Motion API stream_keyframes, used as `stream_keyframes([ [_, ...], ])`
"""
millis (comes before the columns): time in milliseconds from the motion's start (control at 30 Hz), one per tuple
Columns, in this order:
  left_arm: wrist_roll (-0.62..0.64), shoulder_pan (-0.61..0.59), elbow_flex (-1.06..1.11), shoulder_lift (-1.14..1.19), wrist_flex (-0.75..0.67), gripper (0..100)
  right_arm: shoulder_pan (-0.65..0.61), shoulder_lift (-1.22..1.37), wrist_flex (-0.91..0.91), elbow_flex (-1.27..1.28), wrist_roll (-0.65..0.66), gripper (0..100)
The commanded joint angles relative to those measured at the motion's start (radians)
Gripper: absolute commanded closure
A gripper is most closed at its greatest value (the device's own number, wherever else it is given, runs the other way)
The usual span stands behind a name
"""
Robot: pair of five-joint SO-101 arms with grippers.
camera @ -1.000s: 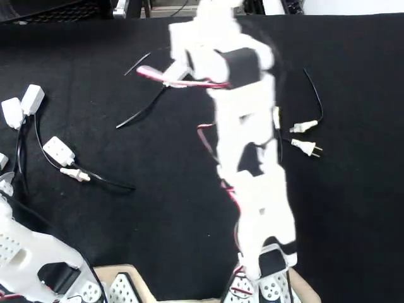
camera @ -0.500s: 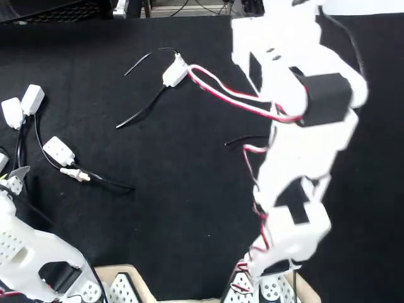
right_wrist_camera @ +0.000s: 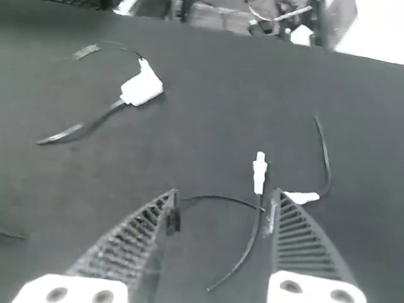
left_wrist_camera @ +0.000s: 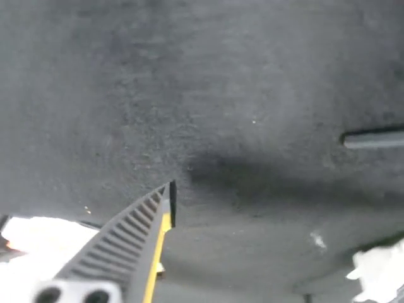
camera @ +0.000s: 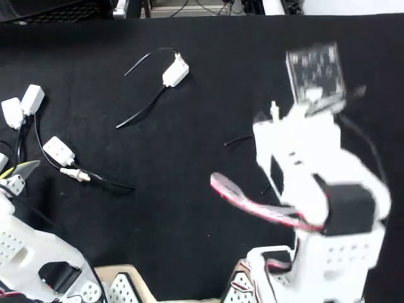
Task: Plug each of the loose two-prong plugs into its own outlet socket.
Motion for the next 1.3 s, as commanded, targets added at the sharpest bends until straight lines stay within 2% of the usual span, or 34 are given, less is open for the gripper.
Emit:
stream_keyframes([
  [0,-0.137,0.016,-0.047,-0.018,0.028,34,0.044,-0.202,-0.109,0.295,0.011,77.8],
  [100,-0.267,0.018,-0.107,-0.018,0.127,34,0.044,-0.343,-0.178,0.501,0.011,77.6],
  [167,-0.408,0.015,-0.163,-0.02,0.189,34,0.044,-0.417,-0.229,0.607,0.011,77.6],
  [233,-0.471,0.004,-0.216,-0.029,0.19,35,0.051,-0.463,-0.255,0.656,0.014,77.6],
  [400,-0.489,-0.028,-0.314,-0.109,0.189,35,0.044,-0.463,-0.282,0.723,0.087,77.6],
  [600,-0.592,0.019,-0.427,-0.273,0.189,35,0.044,-0.384,-0.532,0.995,0.08,77.6],
  [733,-0.617,0.102,-0.478,-0.33,0.189,35,0.043,-0.34,-0.706,1.15,-0.003,77.9],
  [900,-0.628,0.288,-0.481,-0.327,0.183,35,0.048,-0.331,-0.852,1.276,-0.038,77.9],
  [1067,-0.624,0.421,-0.409,-0.262,0.048,35,0.043,-0.326,-0.974,1.368,-0.037,77.8],
  [1167,-0.595,0.427,-0.367,-0.181,-0.072,35,0.043,-0.325,-0.993,1.379,-0.031,77.9],
  [1267,-0.594,0.427,-0.352,-0.095,-0.126,35,0.028,-0.325,-0.996,1.382,0.012,77.9],
])
